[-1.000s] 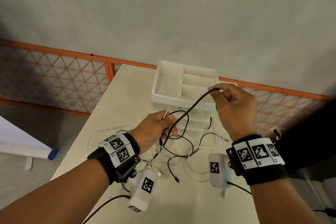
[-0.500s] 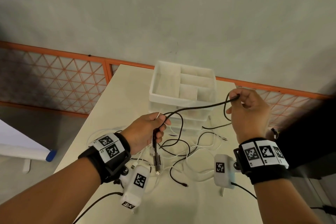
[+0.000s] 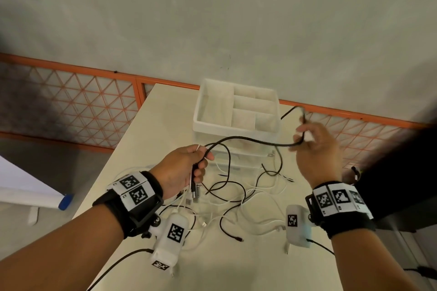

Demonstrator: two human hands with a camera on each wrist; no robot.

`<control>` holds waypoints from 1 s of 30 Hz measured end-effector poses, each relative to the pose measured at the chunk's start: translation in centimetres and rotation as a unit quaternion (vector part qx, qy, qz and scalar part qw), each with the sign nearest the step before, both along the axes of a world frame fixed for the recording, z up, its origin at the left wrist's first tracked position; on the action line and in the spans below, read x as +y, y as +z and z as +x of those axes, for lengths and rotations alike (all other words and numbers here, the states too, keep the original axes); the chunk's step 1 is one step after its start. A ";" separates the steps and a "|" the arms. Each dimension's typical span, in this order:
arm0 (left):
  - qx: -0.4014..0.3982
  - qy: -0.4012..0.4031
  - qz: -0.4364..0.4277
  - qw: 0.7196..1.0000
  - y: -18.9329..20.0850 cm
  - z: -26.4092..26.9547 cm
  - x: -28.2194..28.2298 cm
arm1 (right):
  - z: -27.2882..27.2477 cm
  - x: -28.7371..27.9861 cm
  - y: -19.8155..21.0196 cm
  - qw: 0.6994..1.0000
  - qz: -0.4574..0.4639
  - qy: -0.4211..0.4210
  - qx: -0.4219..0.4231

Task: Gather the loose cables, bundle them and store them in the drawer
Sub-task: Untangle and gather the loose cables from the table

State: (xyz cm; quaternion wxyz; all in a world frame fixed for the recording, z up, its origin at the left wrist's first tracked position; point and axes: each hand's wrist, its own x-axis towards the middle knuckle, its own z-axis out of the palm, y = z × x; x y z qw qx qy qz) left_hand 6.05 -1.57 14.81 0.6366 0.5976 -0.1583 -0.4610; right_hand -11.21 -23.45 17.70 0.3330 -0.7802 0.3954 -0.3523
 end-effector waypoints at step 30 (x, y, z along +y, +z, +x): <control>-0.414 -0.131 0.229 0.871 -0.5 1.0 0.7 | 2.3 -3.4 2.2 1.000 -0.007 0.006 0.003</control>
